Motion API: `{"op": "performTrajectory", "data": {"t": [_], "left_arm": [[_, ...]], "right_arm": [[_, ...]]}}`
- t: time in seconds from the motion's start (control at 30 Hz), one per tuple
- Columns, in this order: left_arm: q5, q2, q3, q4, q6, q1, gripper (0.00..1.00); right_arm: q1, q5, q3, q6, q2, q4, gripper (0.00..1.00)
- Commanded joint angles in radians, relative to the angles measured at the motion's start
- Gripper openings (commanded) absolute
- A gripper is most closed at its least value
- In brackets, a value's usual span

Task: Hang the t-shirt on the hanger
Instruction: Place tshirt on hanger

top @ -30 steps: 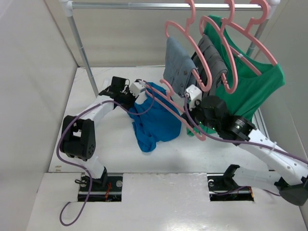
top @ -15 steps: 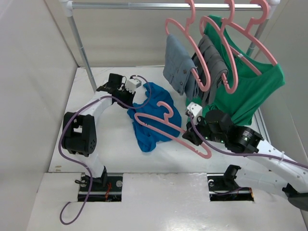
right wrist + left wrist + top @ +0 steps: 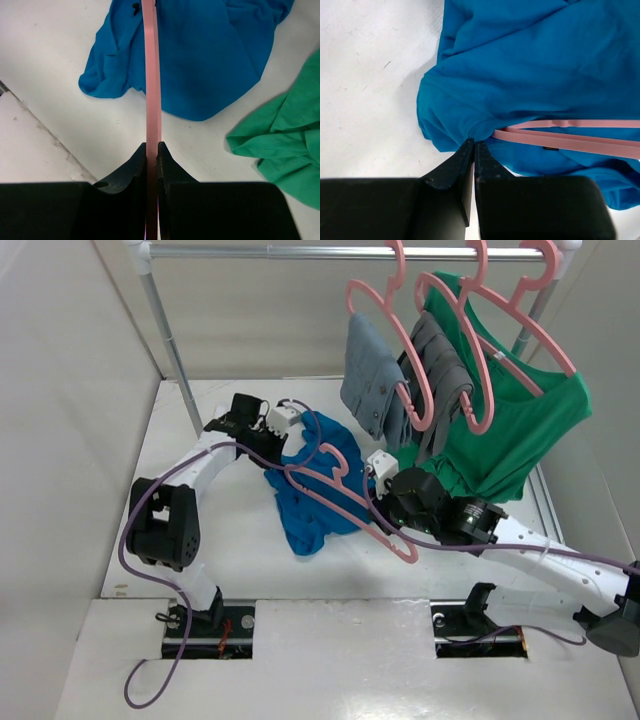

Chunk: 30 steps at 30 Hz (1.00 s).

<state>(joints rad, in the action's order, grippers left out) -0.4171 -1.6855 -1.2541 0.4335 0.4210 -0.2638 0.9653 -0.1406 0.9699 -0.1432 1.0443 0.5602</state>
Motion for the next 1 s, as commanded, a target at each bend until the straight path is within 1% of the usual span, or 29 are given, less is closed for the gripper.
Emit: {"op": "performTrajectory", "data": {"t": [0.0,0.13,0.2,0.23,0.3,0.37,0.4,0.47,0.57,0.6,0.63,0.8,0.87,0.97], "left_arm": [[-0.028,0.056,-0.033,0.019,-0.001,0.003,0.0],[-0.057,0.047,-0.096,0.057,-0.01,-0.02,0.0],[-0.097,0.047,-0.109,0.088,-0.01,-0.029,0.0],[-0.11,0.056,-0.119,0.099,-0.019,-0.029,0.0],[-0.134,0.067,-0.131,0.131,-0.019,-0.041,0.0],[-0.147,0.095,-0.163,0.151,-0.019,-0.051,0.0],[-0.175,0.095,-0.177,0.162,-0.019,-0.06,0.0],[-0.184,0.131,-0.212,0.192,-0.019,-0.06,0.0],[-0.232,0.162,-0.238,0.235,-0.008,-0.06,0.0],[-0.262,0.185,-0.238,0.267,0.017,-0.071,0.0],[-0.276,0.196,-0.254,0.267,0.018,-0.071,0.0],[-0.307,0.274,-0.278,0.362,0.097,-0.15,0.0],[-0.333,0.296,-0.278,0.375,0.119,-0.186,0.0],[-0.386,0.319,-0.259,0.375,0.119,-0.196,0.0]], "right_arm": [[0.016,-0.08,0.038,-0.007,-0.004,-0.091,0.0],[0.016,-0.071,-0.002,-0.019,-0.004,-0.147,0.0],[0.026,-0.071,-0.017,-0.019,-0.015,-0.187,0.0],[0.026,-0.071,-0.026,-0.019,-0.015,-0.238,0.0],[0.035,-0.062,-0.04,-0.019,-0.015,-0.284,0.0],[0.047,-0.062,-0.027,-0.03,0.016,-0.295,0.0],[0.056,-0.094,-0.027,-0.03,0.028,-0.278,0.0],[0.056,-0.126,-0.013,-0.039,0.039,-0.29,0.0],[0.056,-0.18,-0.065,-0.039,0.028,-0.376,0.0],[0.056,-0.206,-0.075,-0.039,0.028,-0.437,0.0],[0.056,-0.206,-0.086,-0.039,0.028,-0.463,0.0],[0.056,-0.22,-0.157,-0.021,0.051,-0.635,0.0],[0.056,-0.229,-0.166,-0.021,0.051,-0.672,0.0],[0.056,-0.251,-0.192,-0.021,0.051,-0.726,0.0]]}}
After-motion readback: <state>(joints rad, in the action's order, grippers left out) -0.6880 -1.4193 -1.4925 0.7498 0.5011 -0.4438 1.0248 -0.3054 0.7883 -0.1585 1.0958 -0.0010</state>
